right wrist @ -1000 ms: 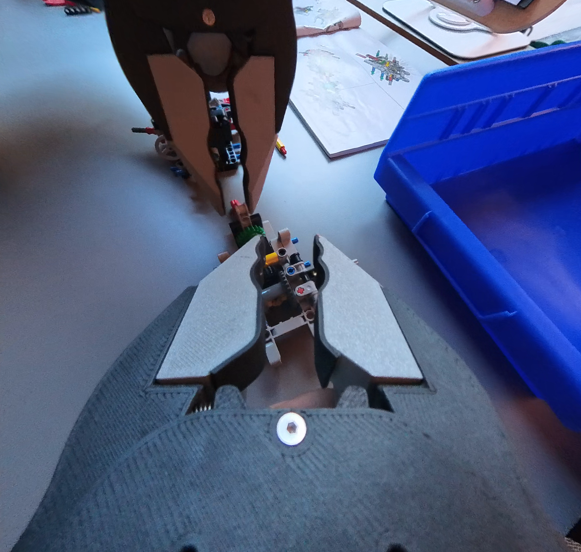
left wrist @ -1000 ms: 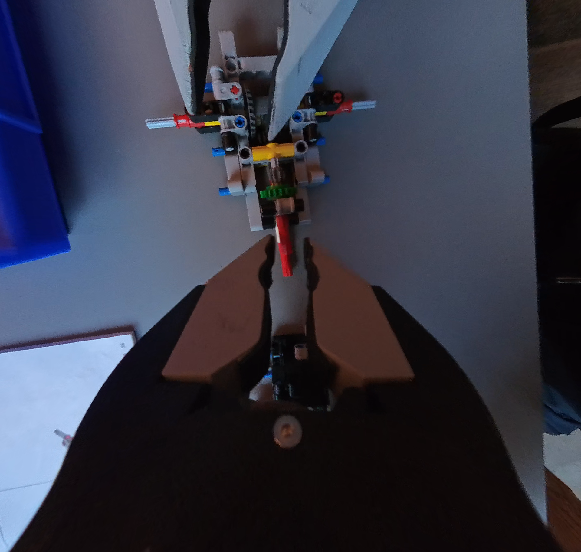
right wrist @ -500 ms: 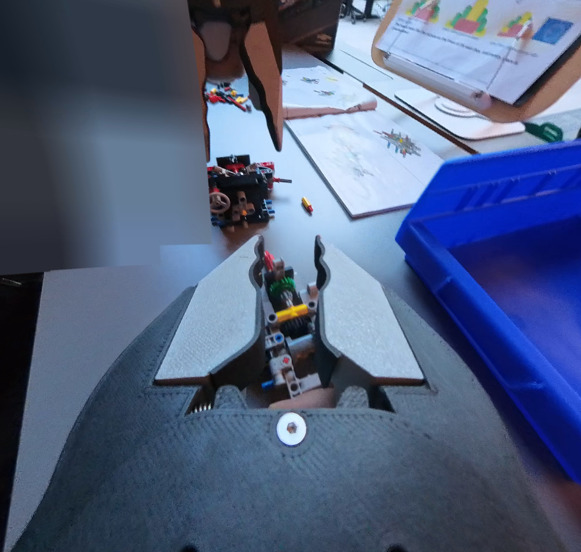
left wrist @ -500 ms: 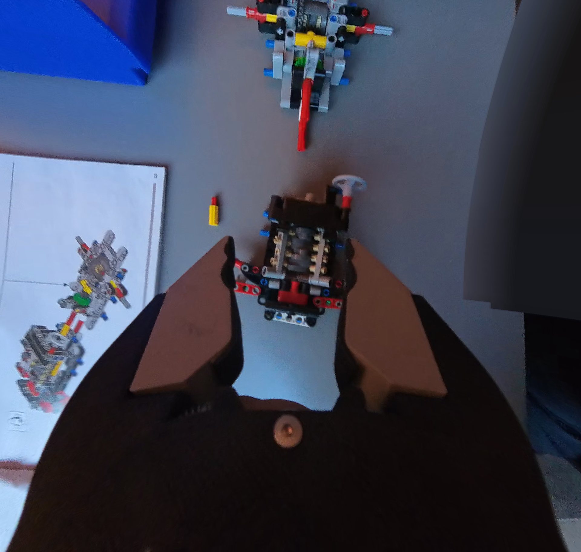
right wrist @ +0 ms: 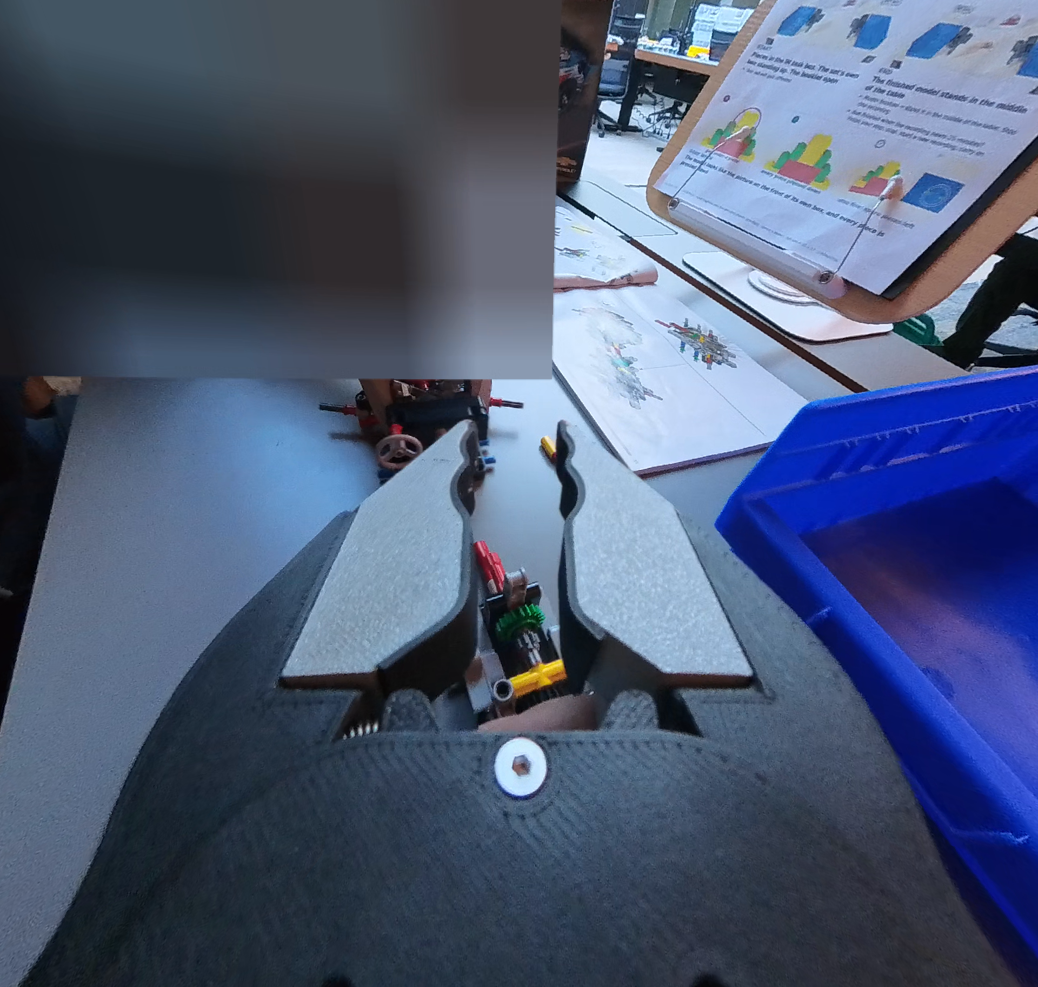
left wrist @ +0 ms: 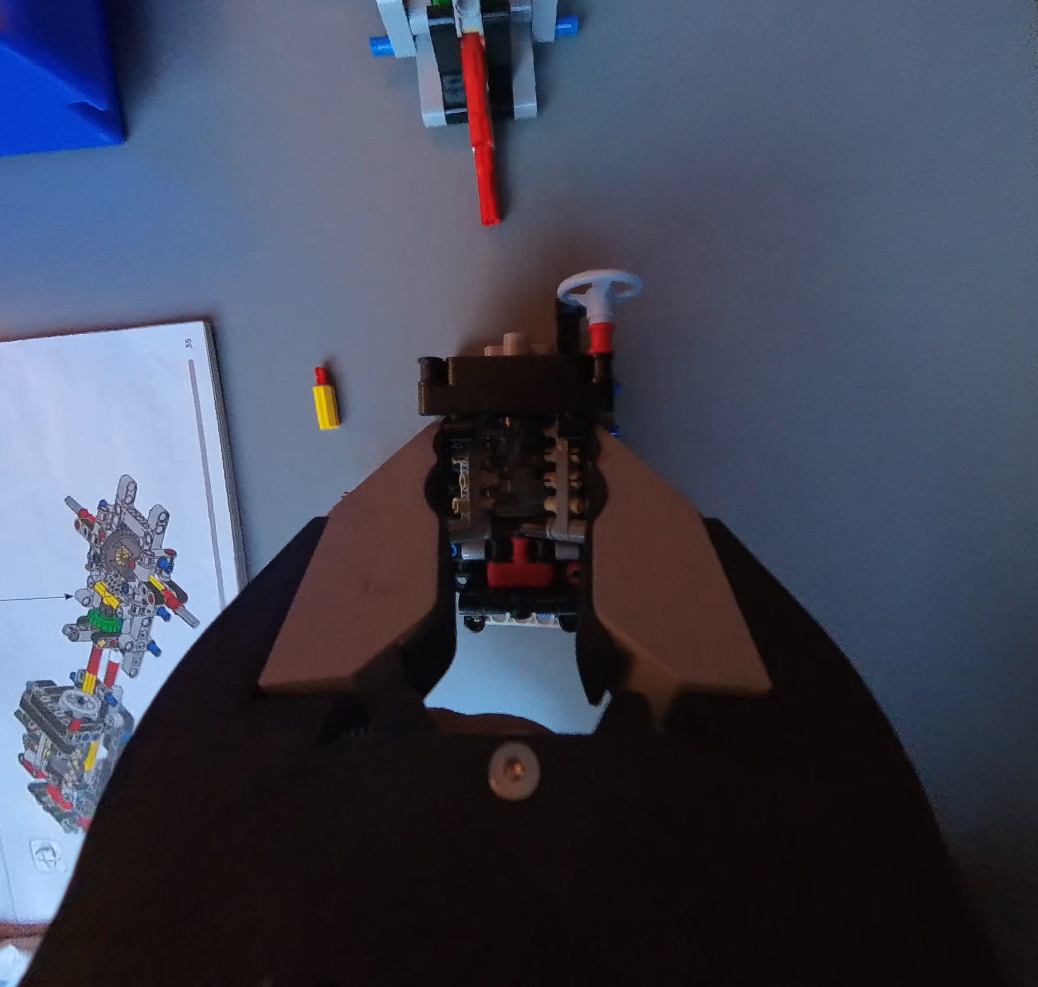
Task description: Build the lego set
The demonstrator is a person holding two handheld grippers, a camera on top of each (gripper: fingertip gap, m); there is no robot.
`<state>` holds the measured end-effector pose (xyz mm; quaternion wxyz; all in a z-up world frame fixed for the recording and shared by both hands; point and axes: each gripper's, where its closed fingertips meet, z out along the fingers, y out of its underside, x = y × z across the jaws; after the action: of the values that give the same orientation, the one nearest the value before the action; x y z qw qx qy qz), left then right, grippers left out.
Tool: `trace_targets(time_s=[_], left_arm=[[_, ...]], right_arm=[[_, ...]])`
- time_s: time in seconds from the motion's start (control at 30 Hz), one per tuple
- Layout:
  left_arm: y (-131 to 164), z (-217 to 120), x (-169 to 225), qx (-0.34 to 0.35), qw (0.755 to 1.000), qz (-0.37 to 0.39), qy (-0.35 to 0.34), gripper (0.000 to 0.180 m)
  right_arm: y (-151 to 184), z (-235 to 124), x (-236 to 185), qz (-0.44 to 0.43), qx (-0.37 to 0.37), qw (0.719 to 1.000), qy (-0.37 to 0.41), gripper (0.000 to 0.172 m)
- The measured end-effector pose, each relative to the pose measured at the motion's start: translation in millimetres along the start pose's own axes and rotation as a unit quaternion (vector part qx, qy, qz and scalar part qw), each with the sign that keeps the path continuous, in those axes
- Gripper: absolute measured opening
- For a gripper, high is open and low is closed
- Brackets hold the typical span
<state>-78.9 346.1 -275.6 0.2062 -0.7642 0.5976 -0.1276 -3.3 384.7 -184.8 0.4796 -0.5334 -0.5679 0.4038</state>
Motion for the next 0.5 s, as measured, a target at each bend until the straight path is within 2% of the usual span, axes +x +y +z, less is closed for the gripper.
trace_targets(time_s=[0.13, 0.3, 0.37, 0.43, 0.5], left_arm=[[15.1, -8.6, 1.3, -0.001, 1.0, -0.015, -0.004, 0.044], [38.0, -21.7, 4.2, 0.01, 0.999, -0.036, -0.011, 0.044], [46.6, -26.5, 7.3, 0.017, 0.999, -0.038, -0.012, 0.044], [56.9, -32.3, 11.1, 0.017, 0.999, -0.037, -0.01, 0.044], [66.6, -37.9, 15.4, 0.019, 0.999, -0.035, -0.008, 0.044]], right_arm=[[-1.6, -2.2, 9.3, 0.002, 0.01, 1.0, 0.026, 0.024], [-4.7, -1.0, 20.7, 0.044, 0.02, 0.998, 0.049, 0.02], [-13.1, 6.8, 20.0, 0.054, 0.011, 0.996, 0.064, 0.013], [-13.0, 25.1, 13.2, 0.053, -0.039, 0.996, 0.067, 0.007], [3.1, 49.4, 1.2, 0.049, -0.139, 0.988, 0.054, 0.011]])
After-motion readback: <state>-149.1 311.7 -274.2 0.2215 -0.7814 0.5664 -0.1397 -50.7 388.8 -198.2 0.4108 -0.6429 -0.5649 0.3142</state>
